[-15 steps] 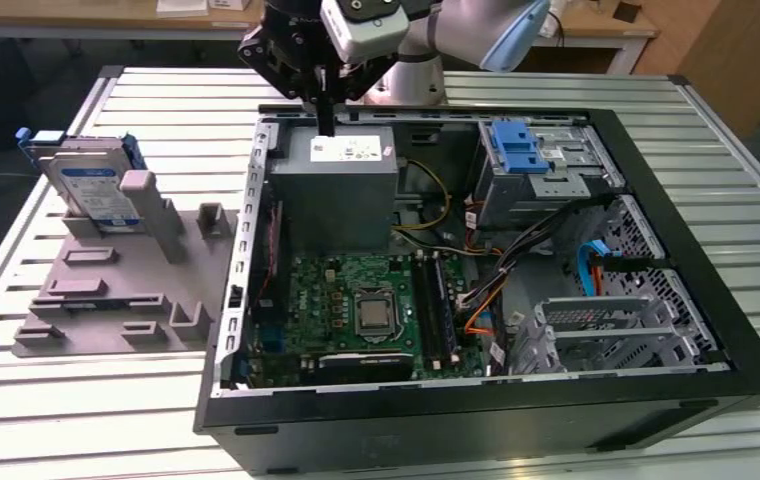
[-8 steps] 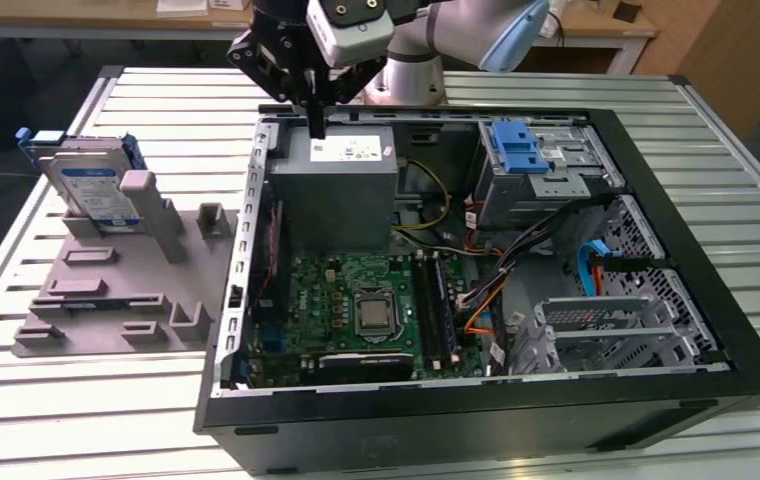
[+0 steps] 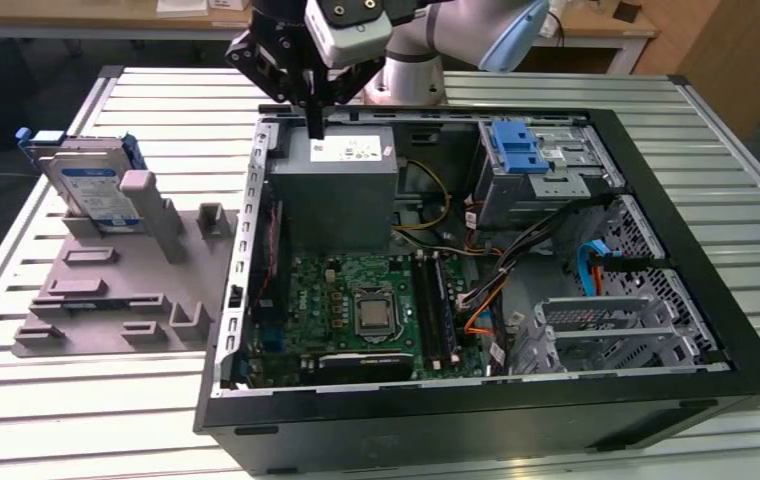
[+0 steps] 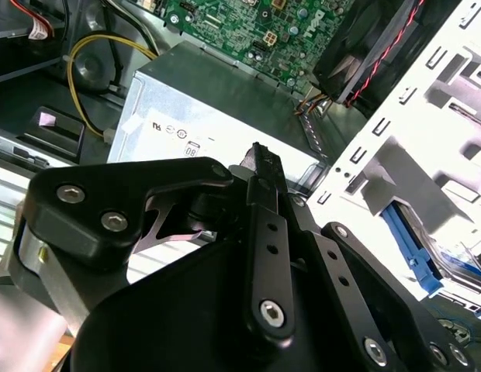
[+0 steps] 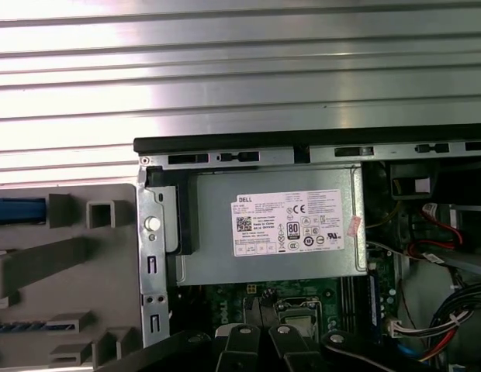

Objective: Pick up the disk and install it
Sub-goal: 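Reach for the disk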

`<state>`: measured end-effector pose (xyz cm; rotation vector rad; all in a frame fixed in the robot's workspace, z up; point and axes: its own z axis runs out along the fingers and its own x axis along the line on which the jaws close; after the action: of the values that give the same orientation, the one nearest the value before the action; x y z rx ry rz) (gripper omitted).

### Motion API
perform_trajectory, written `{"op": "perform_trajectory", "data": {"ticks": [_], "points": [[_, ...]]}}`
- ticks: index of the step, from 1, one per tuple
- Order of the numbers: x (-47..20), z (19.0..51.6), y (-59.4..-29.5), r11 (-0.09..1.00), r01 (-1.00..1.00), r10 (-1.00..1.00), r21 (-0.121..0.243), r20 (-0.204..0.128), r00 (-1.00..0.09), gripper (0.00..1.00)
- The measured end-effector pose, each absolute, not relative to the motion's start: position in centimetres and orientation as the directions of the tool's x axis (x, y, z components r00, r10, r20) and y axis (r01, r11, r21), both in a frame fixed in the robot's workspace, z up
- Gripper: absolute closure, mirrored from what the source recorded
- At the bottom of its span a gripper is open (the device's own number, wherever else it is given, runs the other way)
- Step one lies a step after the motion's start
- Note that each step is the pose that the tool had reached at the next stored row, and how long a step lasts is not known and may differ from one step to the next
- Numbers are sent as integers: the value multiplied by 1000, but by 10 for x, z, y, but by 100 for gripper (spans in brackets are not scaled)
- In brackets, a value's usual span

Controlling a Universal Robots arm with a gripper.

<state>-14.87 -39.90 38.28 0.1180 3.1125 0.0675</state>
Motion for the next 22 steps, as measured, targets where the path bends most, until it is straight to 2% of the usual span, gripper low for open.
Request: {"op": "perform_trajectory", "data": {"ticks": [22], "points": [[-157, 379, -399, 996, 75, 76, 44, -23, -997, 89]]}}
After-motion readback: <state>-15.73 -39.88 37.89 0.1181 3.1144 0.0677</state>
